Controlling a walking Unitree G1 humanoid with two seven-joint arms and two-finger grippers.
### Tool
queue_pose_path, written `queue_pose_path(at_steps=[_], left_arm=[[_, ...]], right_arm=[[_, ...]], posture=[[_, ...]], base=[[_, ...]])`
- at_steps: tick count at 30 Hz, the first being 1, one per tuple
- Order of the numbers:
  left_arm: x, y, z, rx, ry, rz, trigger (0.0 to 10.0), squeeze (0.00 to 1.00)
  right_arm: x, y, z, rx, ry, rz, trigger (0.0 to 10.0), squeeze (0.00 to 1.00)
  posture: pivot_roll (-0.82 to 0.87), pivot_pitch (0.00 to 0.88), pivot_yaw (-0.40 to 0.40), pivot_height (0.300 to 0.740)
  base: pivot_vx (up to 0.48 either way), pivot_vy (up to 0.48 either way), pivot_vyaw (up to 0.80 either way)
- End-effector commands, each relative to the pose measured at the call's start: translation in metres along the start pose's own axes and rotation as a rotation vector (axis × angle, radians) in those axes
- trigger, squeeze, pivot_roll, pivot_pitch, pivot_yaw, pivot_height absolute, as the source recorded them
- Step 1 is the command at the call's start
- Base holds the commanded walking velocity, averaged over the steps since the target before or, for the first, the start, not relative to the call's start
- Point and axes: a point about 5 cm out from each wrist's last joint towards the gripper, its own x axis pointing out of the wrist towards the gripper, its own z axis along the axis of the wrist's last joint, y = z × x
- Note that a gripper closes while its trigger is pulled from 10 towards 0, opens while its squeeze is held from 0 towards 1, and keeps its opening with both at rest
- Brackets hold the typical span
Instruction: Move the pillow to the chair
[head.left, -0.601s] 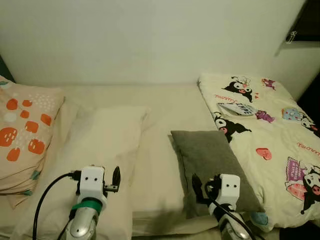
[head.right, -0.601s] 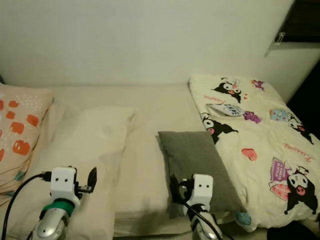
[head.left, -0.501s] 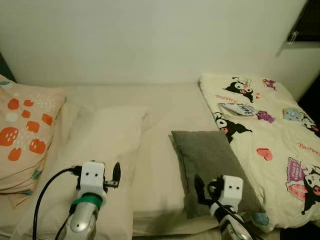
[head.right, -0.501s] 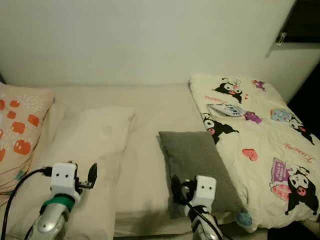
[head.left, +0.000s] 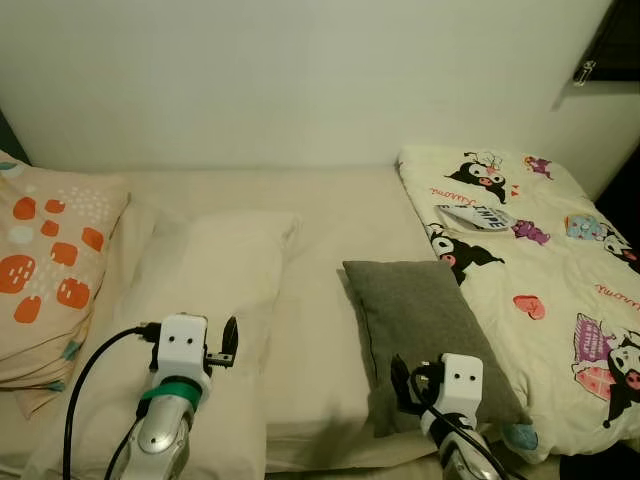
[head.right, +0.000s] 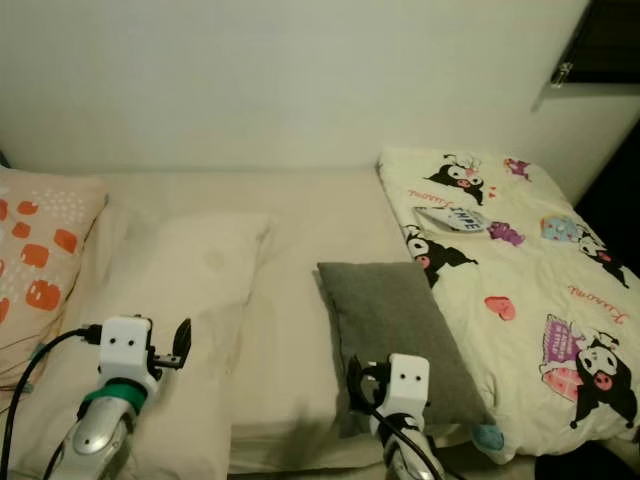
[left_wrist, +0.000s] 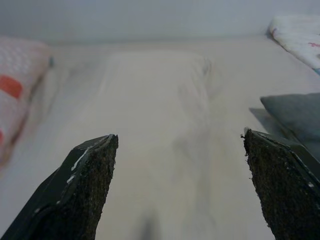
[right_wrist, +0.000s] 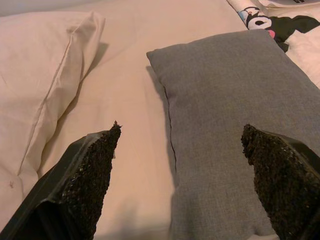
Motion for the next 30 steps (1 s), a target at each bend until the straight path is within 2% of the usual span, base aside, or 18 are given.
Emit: queue_pose_path(at_steps=[1,4,11,22,30], left_arm=[[-0.002,0.002,-0.001,0.023,0.004,0.013,10.0,0.00],[-0.001,0.000,-0.002,0.068,-0.001,0.009,10.0,0.00],[0.004,0.000,0.004,0.105,-0.018,0.004,10.0,0.00],[0.004,-0.001,0.004,0.110,0.002,-0.010,10.0,0.00],[0.010,0.011,0.011,0.137,-0.020,0.044,10.0,0.00]], right_arm=[[-0.002,-0.001,-0.003,0.009,0.004,-0.018,10.0,0.00],[-0.002,-0.002,-0.003,0.010,0.008,-0.028,10.0,0.00],[0.000,0.000,-0.005,-0.002,0.016,-0.010,10.0,0.00],[0.005,0.011,-0.008,0.016,0.029,0.007,10.0,0.00],[0.011,0.011,-0.009,0.045,0.038,-0.005,10.0,0.00]], posture=[[0.04,0.057,0.038,0.740],[0.03,0.059,0.040,0.740],[0.03,0.058,0.044,0.740],[0.05,0.052,0.060,0.740],[0.08,0.040,0.060,0.740]], base=[[0.000,0.000,0.00],[0.000,0.000,0.00],[0.000,0.000,0.00],[0.000,0.000,0.00],[0.000,0.070,0.00]])
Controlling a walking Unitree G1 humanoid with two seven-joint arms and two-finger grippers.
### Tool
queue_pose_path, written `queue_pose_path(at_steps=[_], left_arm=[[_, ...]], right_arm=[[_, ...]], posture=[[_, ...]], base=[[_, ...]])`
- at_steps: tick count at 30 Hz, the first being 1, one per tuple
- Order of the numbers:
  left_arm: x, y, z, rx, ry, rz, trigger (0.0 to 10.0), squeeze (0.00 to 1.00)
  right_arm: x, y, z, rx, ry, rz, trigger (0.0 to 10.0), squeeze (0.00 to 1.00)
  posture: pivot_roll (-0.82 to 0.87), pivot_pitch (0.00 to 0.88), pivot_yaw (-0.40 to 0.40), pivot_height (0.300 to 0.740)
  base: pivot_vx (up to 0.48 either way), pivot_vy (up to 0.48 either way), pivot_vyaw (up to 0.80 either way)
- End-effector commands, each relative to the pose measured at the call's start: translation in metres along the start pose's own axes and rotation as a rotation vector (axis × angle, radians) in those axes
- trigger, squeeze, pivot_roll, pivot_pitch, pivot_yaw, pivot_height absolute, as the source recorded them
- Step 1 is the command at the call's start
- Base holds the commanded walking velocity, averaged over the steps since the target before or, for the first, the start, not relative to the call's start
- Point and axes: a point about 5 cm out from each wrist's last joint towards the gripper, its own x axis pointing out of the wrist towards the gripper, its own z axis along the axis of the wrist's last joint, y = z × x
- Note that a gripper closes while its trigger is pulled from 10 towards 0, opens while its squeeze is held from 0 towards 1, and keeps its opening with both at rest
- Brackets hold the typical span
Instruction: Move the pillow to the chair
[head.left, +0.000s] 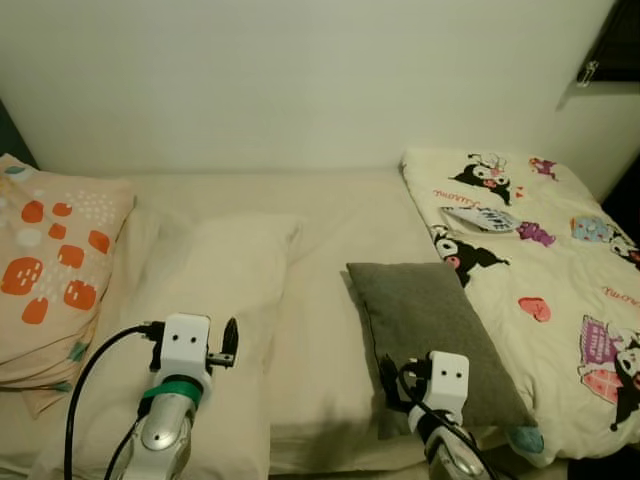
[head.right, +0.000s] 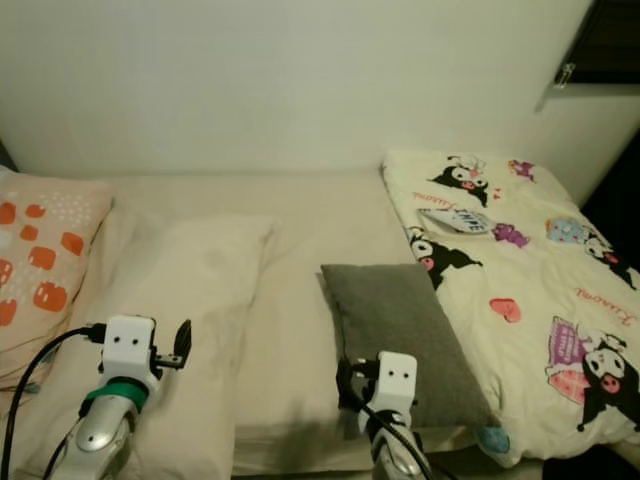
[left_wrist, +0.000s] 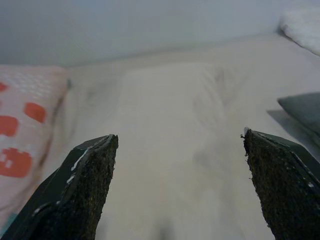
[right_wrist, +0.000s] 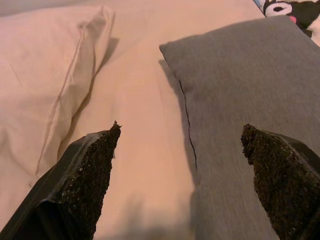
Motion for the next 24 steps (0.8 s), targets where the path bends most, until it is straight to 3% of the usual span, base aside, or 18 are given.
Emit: queue_pose_path(at_steps=[1,24], left_arm=[[-0.0007,0.0052,-0.0044,0.013,0.023,0.026,10.0,0.00],[-0.0048,0.0141,-0.0097,0.033,0.050,0.045,10.0,0.00]], right_arm=[[-0.0015,-0.0037,-0.0039,0.010,0.009,-0.018,10.0,0.00],[0.0046,-0.0046,-0.0059,0.003,0.023,-0.038,10.0,0.00]], posture=[[0.08,0.040,0.060,0.740],[0.10,0.051,0.049,0.740]], base=[[0.000,0.307,0.00],[0.000,0.458,0.00]])
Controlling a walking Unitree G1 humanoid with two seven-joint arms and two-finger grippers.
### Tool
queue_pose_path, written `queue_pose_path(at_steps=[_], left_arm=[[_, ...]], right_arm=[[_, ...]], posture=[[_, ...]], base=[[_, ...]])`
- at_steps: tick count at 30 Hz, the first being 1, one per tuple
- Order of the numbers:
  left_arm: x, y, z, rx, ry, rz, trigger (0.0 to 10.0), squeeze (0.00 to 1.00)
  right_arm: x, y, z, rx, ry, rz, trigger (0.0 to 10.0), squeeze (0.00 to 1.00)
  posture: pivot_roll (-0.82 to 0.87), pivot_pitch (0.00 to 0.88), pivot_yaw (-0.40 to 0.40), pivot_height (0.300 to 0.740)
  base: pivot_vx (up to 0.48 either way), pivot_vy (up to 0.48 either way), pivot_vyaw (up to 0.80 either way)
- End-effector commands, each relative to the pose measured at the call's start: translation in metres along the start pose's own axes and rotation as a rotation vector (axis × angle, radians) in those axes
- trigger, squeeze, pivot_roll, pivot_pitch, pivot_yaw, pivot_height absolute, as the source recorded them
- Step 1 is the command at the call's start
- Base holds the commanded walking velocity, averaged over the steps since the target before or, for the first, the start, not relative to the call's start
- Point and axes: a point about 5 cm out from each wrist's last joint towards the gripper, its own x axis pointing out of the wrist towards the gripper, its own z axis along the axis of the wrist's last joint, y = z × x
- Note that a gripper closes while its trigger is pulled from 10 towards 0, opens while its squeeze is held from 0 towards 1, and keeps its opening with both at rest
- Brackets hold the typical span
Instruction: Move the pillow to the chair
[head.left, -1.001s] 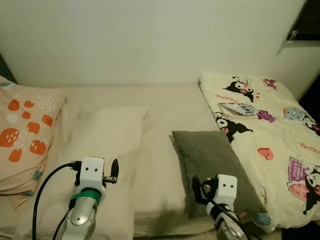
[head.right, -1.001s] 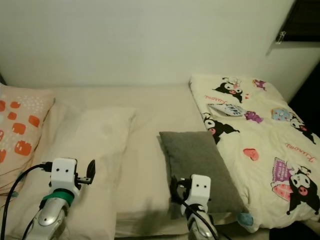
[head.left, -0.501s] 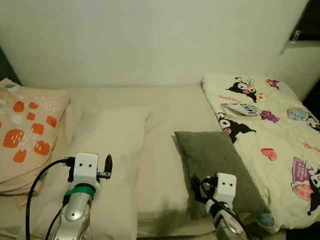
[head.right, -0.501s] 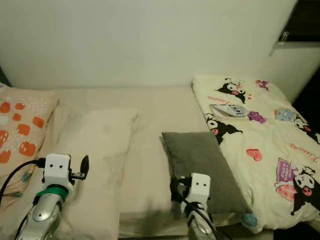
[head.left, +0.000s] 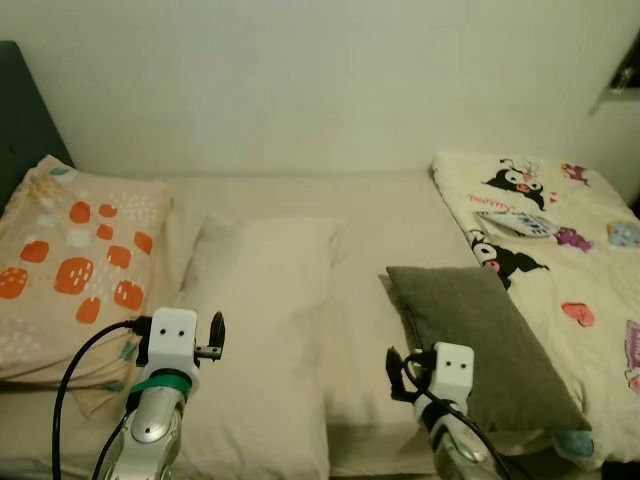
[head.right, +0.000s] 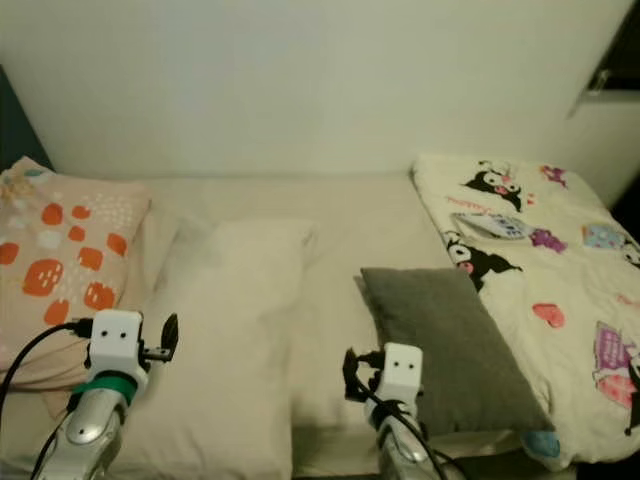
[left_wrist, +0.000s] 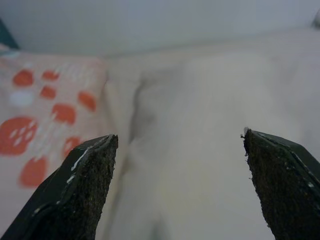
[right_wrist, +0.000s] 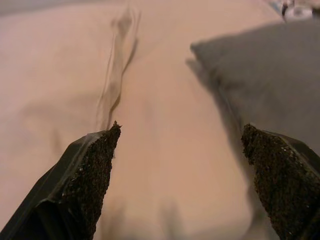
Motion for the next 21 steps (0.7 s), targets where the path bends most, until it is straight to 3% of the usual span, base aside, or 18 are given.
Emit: queue_pose_path(at_steps=[1,12,21], left_arm=[[-0.003,0.005,-0.005,0.018,0.024,0.006,10.0,0.00],[-0.001,0.004,-0.002,0.016,0.006,-0.017,10.0,0.00],[-0.004,-0.013,-0.005,-0.002,0.043,-0.134,10.0,0.00]], right_arm=[[-0.002,0.005,-0.007,0.003,0.024,0.004,10.0,0.00],[-0.002,0.004,-0.011,-0.005,0.030,-0.011,10.0,0.00],[-0.004,0.004,-0.014,-0.013,0.030,-0.036,10.0,0.00]], posture=[[0.10,0.051,0.049,0.740],[0.10,0.049,0.063,0.740],[0.08,0.040,0.089,0.740]], base=[[0.000,0.480,0.00],[0.000,0.466,0.00],[0.000,-0.083,0.00]])
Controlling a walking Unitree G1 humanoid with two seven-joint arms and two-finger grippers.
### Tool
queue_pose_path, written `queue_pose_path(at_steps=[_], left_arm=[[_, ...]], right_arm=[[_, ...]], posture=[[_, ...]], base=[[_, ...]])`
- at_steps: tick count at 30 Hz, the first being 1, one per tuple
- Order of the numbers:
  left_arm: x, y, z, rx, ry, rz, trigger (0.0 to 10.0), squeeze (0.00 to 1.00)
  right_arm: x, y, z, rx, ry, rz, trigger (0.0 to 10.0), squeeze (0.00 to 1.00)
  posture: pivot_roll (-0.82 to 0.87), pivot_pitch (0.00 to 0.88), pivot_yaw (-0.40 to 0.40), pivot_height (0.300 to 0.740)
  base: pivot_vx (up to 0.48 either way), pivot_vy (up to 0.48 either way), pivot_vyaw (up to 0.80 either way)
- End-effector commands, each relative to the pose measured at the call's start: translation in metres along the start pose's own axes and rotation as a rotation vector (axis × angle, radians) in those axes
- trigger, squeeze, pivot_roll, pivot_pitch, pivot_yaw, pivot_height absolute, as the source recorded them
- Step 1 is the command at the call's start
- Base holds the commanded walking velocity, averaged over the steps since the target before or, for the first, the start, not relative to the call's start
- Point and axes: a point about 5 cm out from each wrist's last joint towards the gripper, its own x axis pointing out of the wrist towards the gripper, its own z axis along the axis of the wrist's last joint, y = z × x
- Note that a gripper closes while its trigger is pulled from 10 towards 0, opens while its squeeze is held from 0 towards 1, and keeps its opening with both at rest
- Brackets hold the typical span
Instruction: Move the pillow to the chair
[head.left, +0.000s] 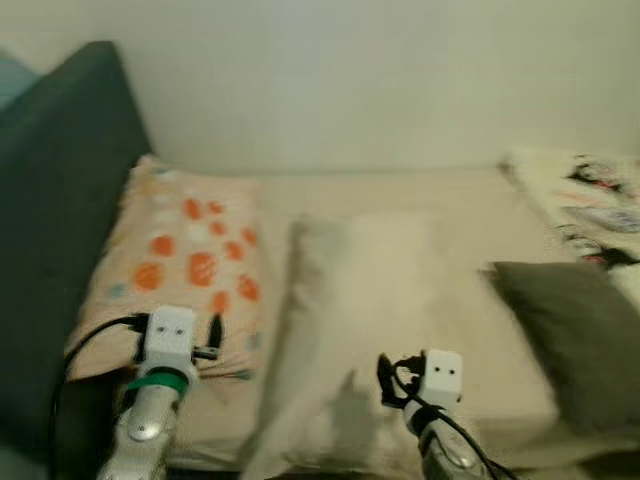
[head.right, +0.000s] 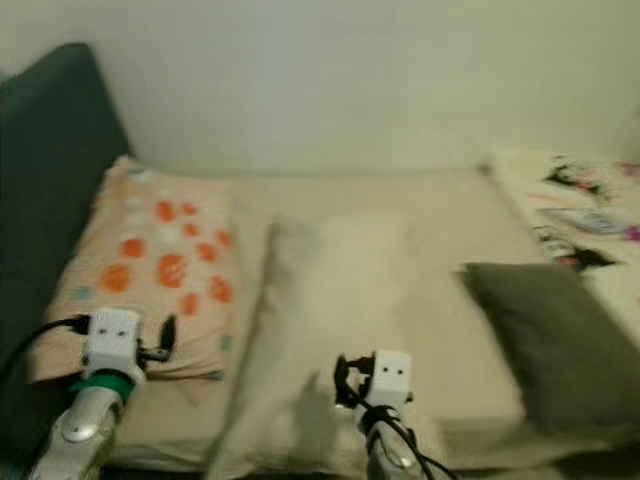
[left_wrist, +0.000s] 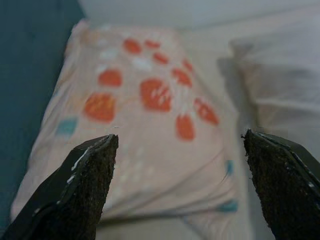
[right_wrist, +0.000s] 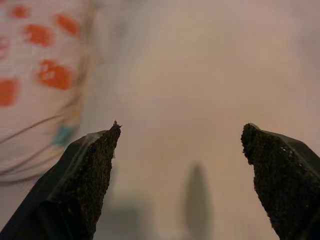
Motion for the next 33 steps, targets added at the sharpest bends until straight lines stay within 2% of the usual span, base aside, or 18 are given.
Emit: queue_pose_path(at_steps=[1,16,21,26,27,29,33], left_arm=[[-0.001,-0.006,-0.002,-0.022,0.014,-0.030,10.0,0.00],[0.002,-0.006,-0.006,-0.019,0.052,-0.056,10.0,0.00],[0.007,-0.005,-0.015,-0.013,0.143,-0.039,10.0,0.00],[0.008,-0.006,-0.017,-0.028,0.158,-0.054,10.0,0.00],[0.008,-0.007,-0.017,-0.030,0.157,-0.073,10.0,0.00],[0.008,-0.007,-0.017,-0.025,0.158,-0.077,10.0,0.00],[0.008,-0.007,-0.020,-0.006,0.168,-0.087,10.0,0.00]], right_arm=[[-0.003,-0.007,-0.005,0.000,0.014,-0.035,10.0,0.00],[-0.006,-0.013,-0.009,-0.005,0.017,-0.063,10.0,0.00],[-0.006,-0.013,-0.009,-0.006,0.018,-0.069,10.0,0.00],[-0.006,-0.017,-0.009,0.001,0.019,-0.086,10.0,0.00],[-0.005,-0.022,-0.006,0.036,0.011,-0.110,10.0,0.00],[-0.004,-0.024,-0.005,0.046,0.011,-0.118,10.0,0.00],[-0.002,-0.029,-0.004,0.011,0.029,-0.121,10.0,0.00]], posture=[[0.08,0.040,0.089,0.740],[0.07,0.023,0.107,0.740],[0.07,0.019,0.108,0.740],[0.07,0.017,0.100,0.740],[0.06,0.011,0.097,0.740],[0.06,0.011,0.096,0.740],[0.05,0.011,0.088,0.740]], base=[[0.000,-0.375,0.00],[0.000,-0.439,0.00],[0.000,0.000,0.00],[0.000,0.000,0.00],[0.000,0.000,0.00],[0.000,0.000,0.00],[0.000,0.000,0.00]])
